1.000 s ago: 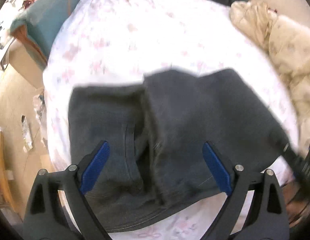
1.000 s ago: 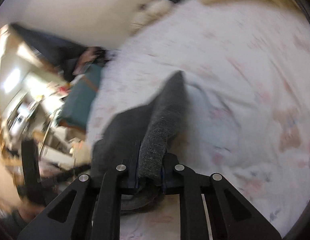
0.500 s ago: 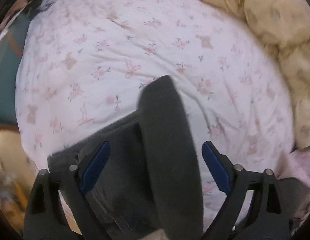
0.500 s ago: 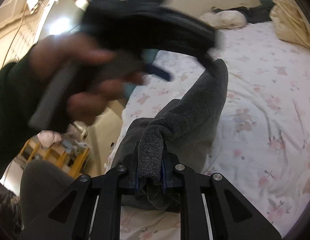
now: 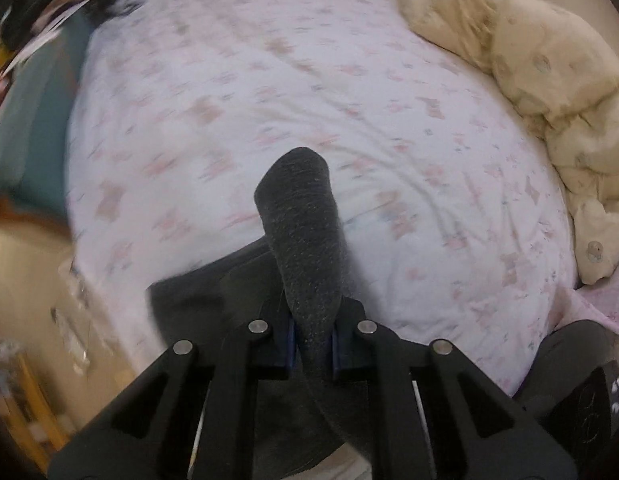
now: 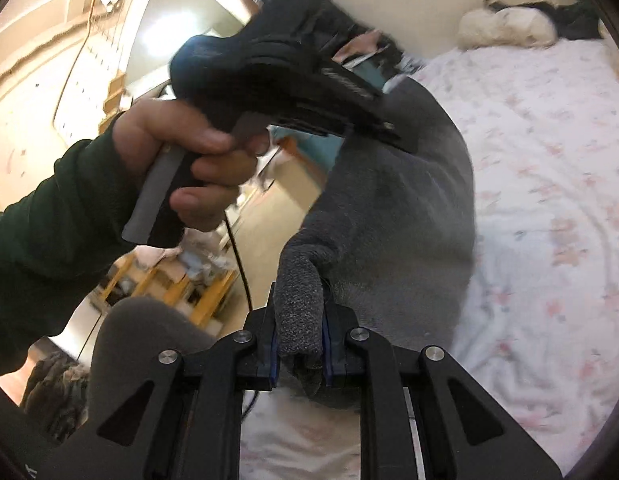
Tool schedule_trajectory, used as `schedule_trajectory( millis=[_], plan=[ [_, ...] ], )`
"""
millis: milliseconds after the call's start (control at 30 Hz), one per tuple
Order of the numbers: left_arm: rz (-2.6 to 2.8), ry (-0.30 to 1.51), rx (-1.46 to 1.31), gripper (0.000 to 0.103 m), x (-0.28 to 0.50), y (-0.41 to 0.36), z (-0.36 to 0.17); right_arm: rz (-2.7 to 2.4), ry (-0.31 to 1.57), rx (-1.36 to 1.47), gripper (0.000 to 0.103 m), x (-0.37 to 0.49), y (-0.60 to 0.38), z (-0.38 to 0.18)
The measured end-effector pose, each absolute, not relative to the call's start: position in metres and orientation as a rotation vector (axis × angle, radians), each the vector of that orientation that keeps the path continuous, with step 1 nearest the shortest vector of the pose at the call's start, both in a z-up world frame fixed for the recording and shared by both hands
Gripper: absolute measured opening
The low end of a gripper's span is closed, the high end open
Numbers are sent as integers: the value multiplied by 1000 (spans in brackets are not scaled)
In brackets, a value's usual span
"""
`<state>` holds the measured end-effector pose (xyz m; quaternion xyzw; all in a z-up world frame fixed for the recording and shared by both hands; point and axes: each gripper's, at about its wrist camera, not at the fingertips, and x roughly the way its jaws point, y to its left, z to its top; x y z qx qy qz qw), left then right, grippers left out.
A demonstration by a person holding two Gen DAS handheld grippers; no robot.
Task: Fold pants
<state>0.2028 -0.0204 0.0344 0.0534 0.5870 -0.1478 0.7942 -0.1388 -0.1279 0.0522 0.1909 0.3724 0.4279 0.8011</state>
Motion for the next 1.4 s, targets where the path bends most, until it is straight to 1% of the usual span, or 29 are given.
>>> schedule_trajectory(
  millis=[100, 200, 300, 367, 433, 500, 600, 633, 700, 767, 800, 833, 867, 900, 933, 967, 1000, 1067, 1100, 1167, 1233, 1267, 1300, 1367, 1400],
  plan=[
    [-249, 1278, 120, 10, 189, 23, 13, 942, 842, 381, 16, -139, -91, 48],
    [-202, 1304, 68, 10, 185, 66, -14, 926, 913, 358, 17, -140, -44, 32],
    [-186, 1333, 64, 10, 186, 90, -49, 882, 1004, 360, 26, -136, -4, 7],
    [-190, 1336, 32, 10, 187, 100, -61, 878, 1066, 372, 27, -134, 5, 2],
    [-205, 1322, -25, 10, 188, 111, -67, 918, 1097, 372, 27, -136, 1, 7],
    [-229, 1307, -79, 10, 188, 120, -68, 933, 1079, 379, 27, -136, -15, 20],
    [-260, 1301, -114, 9, 190, 127, -63, 887, 993, 415, 27, -130, -51, 42],
    [-267, 1293, -111, 10, 190, 127, -61, 810, 967, 387, 27, -122, -60, 45],
    [-259, 1304, -132, 10, 191, 129, -65, 752, 1003, 354, 25, -107, -59, 33],
    [-250, 1312, -127, 10, 192, 128, -71, 751, 1073, 376, 23, -92, -45, 10],
    [-243, 1310, -113, 12, 192, 128, -73, 767, 1109, 371, 19, -89, -34, 0],
    [-225, 1314, -106, 14, 192, 129, -76, 774, 1156, 371, 18, -87, -21, -15],
    [-201, 1325, -110, 22, 192, 133, -79, 797, 1196, 393, 17, -88, -10, -28],
    [-154, 1335, -108, 35, 191, 138, -82, 816, 1241, 407, 10, -87, 0, -42],
    [-89, 1343, -77, 37, 190, 144, -82, 796, 1289, 380, 2, -89, 9, -57],
    [-23, 1338, -25, 37, 187, 146, -78, 779, 1343, 324, 0, -93, 23, -77],
    [23, 1310, 9, 32, 182, 149, -71, 790, 1345, 305, 0, -96, 29, -82],
    [-9, 1226, 19, 32, 171, 147, -49, 793, 1312, 234, 0, -105, 40, -80],
    [-72, 1180, 56, 31, 164, 134, -37, 802, 1301, 227, 0, -107, 42, -77],
    [-199, 1139, 39, 30, 154, 115, -31, 801, 1302, 243, 0, -107, 40, -76],
    [-280, 1273, 53, 17, 156, 95, -59, 822, 1303, 264, 0, -107, 37, -73],
    [-280, 1338, 60, 13, 156, 91, -77, 844, 1298, 259, 0, -110, 34, -70],
    [-264, 1378, 86, 13, 155, 89, -94, 858, 1289, 257, 8, -116, 27, -66],
    [-253, 1392, 117, 13, 157, 88, -103, 893, 1227, 320, 8, -125, 2, -44],
    [-252, 1411, 72, 13, 161, 94, -104, 890, 1190, 361, 8, -130, -14, -35]
  ],
)
